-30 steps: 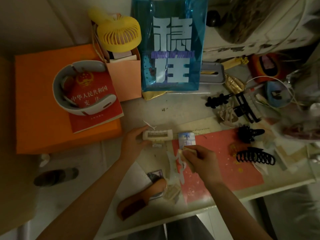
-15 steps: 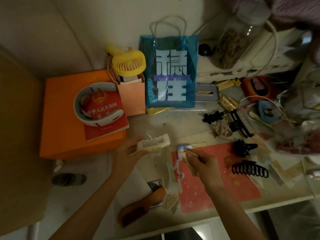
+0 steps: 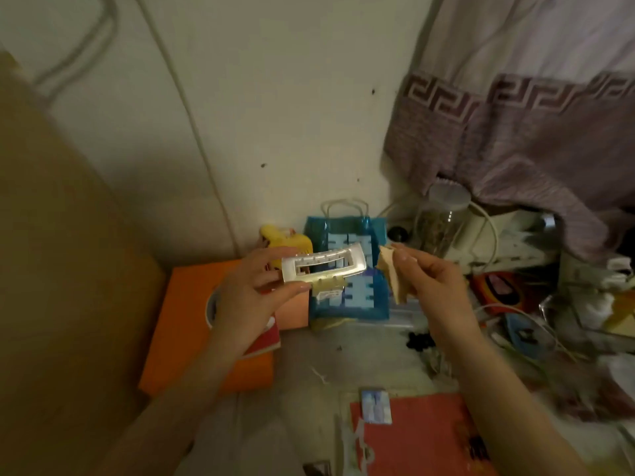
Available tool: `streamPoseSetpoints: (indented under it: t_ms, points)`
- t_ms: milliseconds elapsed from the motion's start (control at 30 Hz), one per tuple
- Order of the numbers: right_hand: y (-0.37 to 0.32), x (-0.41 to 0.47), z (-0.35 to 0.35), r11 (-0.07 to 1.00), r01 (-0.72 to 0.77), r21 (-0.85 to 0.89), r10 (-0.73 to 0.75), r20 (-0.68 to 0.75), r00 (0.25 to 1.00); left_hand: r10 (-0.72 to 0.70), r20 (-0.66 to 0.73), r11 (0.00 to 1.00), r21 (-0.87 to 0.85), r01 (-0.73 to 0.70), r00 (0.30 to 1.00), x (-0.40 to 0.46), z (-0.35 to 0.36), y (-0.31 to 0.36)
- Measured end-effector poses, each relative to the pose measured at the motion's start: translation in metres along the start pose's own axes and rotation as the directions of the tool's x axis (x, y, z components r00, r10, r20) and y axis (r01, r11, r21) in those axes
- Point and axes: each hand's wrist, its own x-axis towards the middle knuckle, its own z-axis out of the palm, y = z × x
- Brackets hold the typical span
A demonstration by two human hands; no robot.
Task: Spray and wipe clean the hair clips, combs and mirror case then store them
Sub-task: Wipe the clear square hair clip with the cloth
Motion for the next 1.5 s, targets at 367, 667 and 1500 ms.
streamPoseSetpoints:
  t_ms: [367, 667, 1500]
  points:
    - [-0.129, 0.004, 0.009, 0.965, 0.246, 0.088, -0.251, 0.053, 0.967, 0.254, -0.015, 0.959, -0.128, -0.254, 0.967, 0.021, -0.045, 0.119]
    - [-0.205, -0.008, 0.004, 0.863, 0.462, 0.202, -0.48, 0.046, 0.876, 0.515, -0.076, 0.855, -0.022, -0.518, 0.854, 0.04, -0.065, 0.197]
    - [-0.202, -0.017, 0.018, 0.729, 0.307, 0.612, -0.293, -0.127, 0.948, 0.337, -0.185, 0.849, -0.364, -0.383, 0.923, 0.046, -0.012, 0.234]
